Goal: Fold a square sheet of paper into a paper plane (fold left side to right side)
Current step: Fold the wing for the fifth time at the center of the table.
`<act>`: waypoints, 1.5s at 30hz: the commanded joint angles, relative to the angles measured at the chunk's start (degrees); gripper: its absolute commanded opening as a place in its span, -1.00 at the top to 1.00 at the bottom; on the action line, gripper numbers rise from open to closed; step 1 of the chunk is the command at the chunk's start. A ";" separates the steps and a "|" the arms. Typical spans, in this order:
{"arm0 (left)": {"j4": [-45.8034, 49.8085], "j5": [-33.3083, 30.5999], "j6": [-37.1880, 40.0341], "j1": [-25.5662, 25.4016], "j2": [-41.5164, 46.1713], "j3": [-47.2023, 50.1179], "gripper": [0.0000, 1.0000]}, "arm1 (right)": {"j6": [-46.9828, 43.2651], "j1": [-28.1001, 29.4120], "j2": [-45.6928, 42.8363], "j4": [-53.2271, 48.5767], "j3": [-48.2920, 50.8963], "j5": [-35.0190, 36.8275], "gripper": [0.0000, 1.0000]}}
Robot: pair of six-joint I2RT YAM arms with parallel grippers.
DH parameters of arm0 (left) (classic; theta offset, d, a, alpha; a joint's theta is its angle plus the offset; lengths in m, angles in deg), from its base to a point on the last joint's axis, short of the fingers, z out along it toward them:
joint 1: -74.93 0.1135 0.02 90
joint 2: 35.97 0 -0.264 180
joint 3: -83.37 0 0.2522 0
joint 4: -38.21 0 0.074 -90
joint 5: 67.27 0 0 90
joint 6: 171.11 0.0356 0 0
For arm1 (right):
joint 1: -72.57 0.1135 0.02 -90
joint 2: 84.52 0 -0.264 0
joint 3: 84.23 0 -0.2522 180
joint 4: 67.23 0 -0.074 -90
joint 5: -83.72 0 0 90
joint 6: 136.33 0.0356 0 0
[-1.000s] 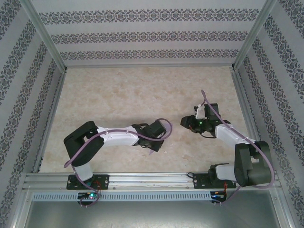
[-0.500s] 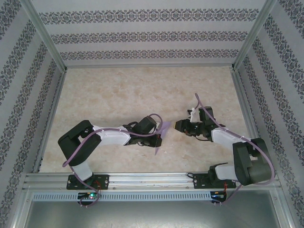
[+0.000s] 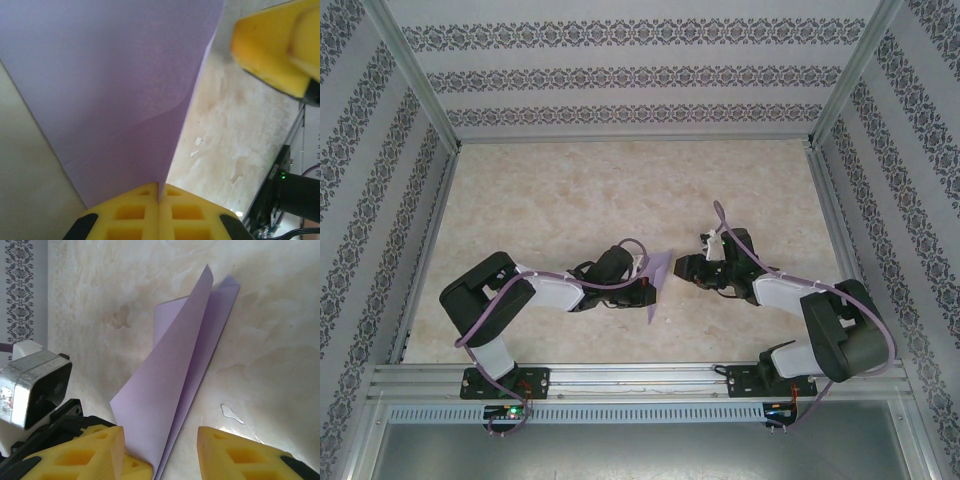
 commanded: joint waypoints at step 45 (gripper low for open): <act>-21.59 4.06 -11.49 2.06 -6.06 4.12 1.00 | 3.20 7.90 12.47 6.47 -4.59 7.67 0.19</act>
